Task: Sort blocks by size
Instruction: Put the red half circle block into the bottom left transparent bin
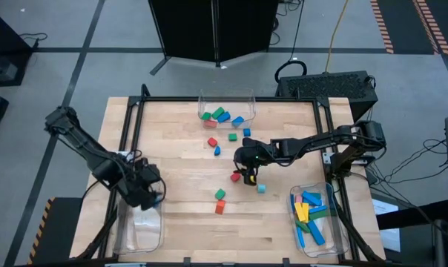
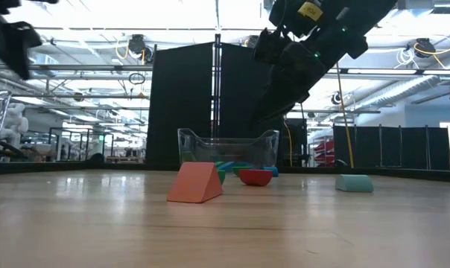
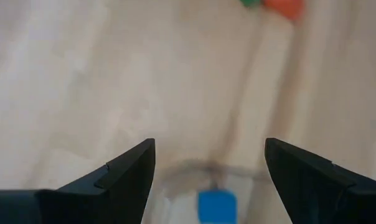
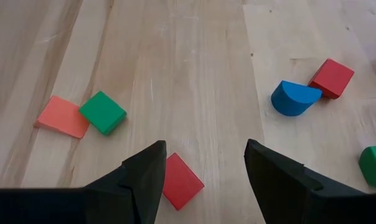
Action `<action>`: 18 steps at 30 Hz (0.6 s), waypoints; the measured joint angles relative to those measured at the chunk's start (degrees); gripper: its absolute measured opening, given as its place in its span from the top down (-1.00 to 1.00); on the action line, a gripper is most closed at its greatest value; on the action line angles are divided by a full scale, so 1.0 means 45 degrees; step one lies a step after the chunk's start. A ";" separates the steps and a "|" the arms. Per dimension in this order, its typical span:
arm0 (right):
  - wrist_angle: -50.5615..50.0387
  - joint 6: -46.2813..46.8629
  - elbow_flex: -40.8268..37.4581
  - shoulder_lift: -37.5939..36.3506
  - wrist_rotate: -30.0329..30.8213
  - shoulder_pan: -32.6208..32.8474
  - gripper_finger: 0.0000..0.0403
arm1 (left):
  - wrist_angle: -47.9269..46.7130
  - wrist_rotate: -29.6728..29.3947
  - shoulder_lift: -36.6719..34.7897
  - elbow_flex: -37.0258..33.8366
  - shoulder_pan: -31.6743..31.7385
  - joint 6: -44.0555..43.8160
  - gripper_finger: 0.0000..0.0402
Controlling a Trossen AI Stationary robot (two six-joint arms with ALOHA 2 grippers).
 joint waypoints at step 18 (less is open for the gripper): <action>-0.1478 0.1337 0.0000 -0.0004 0.1364 -0.0744 -0.04 | 0.3920 -0.2160 0.1368 0.0005 0.5306 0.6747 -0.50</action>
